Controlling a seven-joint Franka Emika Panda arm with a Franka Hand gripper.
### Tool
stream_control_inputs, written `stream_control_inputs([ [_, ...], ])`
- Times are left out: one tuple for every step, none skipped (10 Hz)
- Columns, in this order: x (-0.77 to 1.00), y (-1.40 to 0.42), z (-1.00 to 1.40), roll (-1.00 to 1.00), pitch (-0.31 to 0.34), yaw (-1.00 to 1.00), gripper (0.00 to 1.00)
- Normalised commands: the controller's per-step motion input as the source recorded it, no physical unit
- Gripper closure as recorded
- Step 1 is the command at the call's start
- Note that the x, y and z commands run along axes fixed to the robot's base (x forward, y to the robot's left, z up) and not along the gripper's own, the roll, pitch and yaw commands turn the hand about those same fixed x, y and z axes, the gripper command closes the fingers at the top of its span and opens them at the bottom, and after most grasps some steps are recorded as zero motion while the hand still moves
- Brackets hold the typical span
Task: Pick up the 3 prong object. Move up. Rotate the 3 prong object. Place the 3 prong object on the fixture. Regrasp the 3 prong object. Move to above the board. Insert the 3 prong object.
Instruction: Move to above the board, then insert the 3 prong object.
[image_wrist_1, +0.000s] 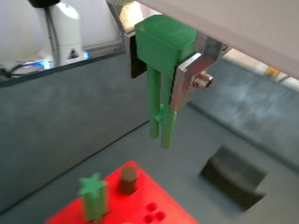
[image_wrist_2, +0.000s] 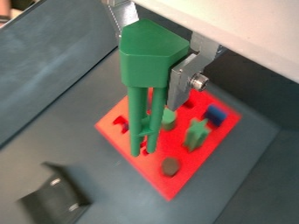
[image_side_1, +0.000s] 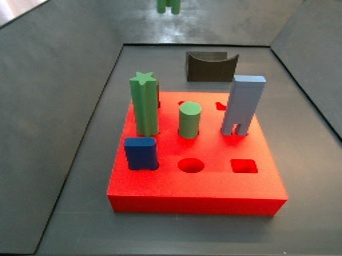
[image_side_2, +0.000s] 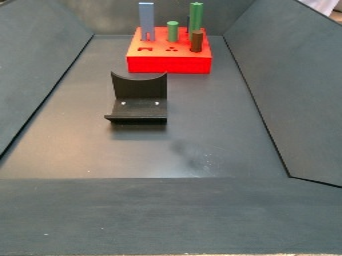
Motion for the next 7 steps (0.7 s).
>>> stream_control_inputs([
  [-0.07,-0.02,0.01,-0.91,-0.010,-0.05,1.00],
  [-0.05,0.02,0.01,-0.61,-0.018,-0.03,1.00],
  [-0.04,0.02,0.00,-0.31,-0.027,-0.01,1.00],
  [0.02,0.00,0.00,0.00,0.000,0.00,1.00],
  [0.26,0.00,-0.23,0.00,0.000,0.06,1.00],
  [0.58,0.00,-0.71,0.06,-0.003,0.32,1.00],
  [0.39,0.00,-0.72,0.03,-0.096,0.44,1.00],
])
